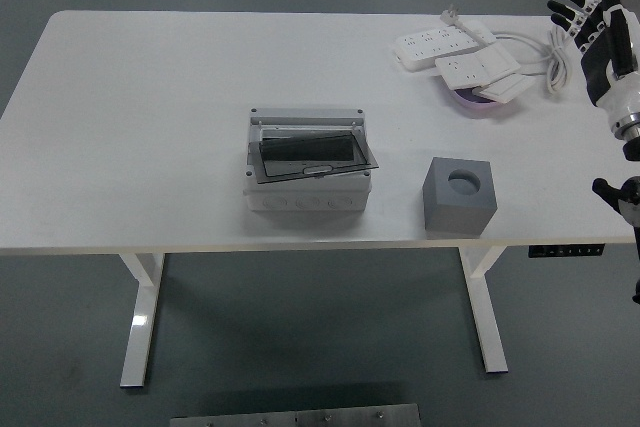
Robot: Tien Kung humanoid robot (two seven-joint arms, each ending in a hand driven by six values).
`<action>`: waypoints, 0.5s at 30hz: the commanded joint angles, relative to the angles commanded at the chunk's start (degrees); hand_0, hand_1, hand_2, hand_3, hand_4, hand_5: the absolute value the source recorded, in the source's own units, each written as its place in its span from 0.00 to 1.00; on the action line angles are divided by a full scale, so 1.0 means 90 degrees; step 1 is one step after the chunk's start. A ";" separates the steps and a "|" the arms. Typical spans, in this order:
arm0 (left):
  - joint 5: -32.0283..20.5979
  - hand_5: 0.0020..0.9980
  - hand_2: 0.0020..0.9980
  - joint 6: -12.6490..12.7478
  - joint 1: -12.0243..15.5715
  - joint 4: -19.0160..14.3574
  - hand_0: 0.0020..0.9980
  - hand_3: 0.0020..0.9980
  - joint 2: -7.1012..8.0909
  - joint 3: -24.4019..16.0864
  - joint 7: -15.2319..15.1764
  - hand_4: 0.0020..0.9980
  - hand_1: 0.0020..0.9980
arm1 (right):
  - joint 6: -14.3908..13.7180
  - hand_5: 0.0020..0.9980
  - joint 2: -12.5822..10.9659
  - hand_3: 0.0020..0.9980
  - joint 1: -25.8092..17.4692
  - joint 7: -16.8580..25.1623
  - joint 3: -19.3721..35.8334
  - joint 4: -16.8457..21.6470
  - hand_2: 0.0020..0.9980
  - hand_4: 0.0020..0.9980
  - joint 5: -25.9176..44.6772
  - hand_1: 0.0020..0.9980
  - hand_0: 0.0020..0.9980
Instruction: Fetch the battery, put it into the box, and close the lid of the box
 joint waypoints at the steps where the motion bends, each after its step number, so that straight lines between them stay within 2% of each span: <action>1: 0.0000 0.17 0.58 0.0000 0.0000 0.0000 0.65 0.59 0.0000 0.0000 0.0000 0.68 0.70 | 0.0000 0.89 0.0000 0.78 0.0000 0.0000 0.0000 0.0000 0.81 0.96 0.0000 0.80 0.88; 15: 0.0000 0.17 0.58 0.0000 0.0000 0.0000 0.65 0.59 0.0000 0.0000 0.0000 0.68 0.70 | 0.0000 0.89 0.0000 0.78 0.0000 0.0000 0.0000 0.0000 0.81 0.96 0.0000 0.79 0.88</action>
